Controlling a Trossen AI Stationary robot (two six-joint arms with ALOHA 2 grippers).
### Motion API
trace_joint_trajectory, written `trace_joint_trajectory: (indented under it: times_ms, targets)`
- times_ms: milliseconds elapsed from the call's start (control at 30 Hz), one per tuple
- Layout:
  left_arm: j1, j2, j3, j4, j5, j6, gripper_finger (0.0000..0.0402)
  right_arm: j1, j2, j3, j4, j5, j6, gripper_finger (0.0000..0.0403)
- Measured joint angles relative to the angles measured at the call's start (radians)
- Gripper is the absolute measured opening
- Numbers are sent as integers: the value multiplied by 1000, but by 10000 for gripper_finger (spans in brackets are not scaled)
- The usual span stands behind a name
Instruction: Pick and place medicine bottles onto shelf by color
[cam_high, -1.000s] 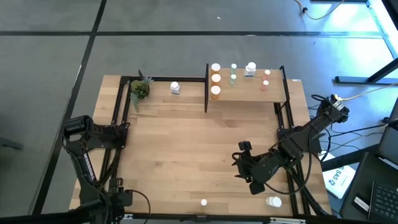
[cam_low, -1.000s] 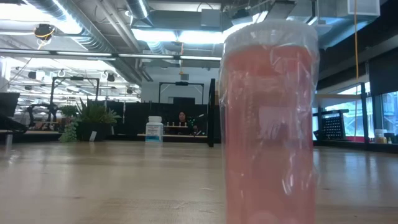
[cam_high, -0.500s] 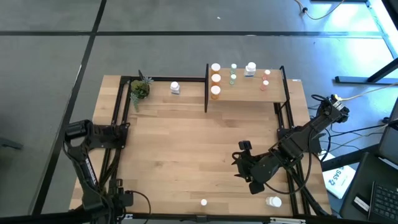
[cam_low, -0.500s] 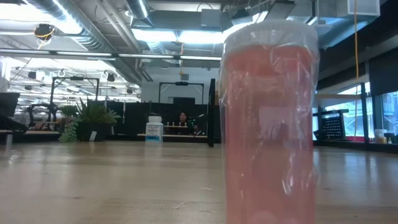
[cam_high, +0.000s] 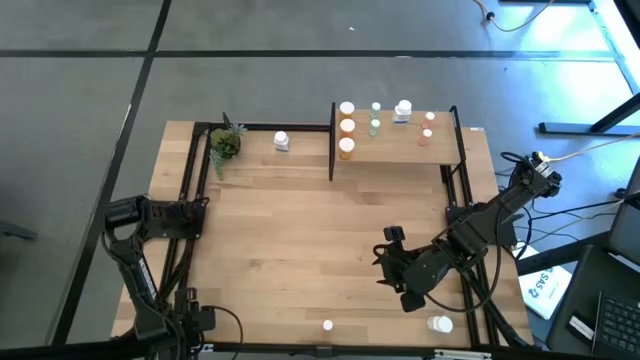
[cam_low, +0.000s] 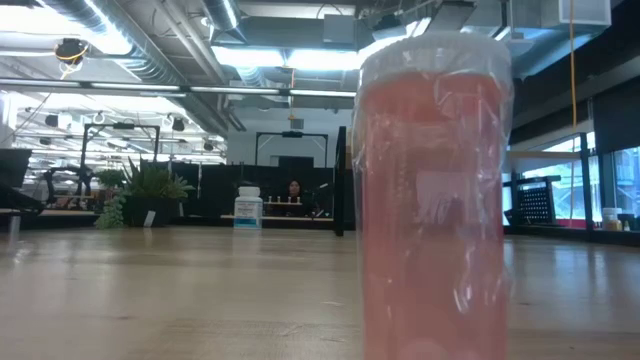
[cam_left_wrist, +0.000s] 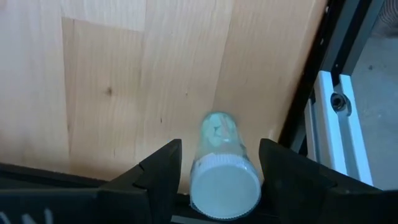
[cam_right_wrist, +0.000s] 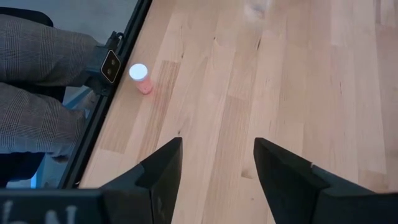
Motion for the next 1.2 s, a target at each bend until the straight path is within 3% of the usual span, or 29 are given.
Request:
trace_joint_trajectory:
  times_ms: [933,1200]
  targets:
    - [0,-1,0,51,-8,-2,208,0,0,0,0,0,0,200]
    - [18,-1,0,51,21,-21,172,0,0,0,0,0,0,200]
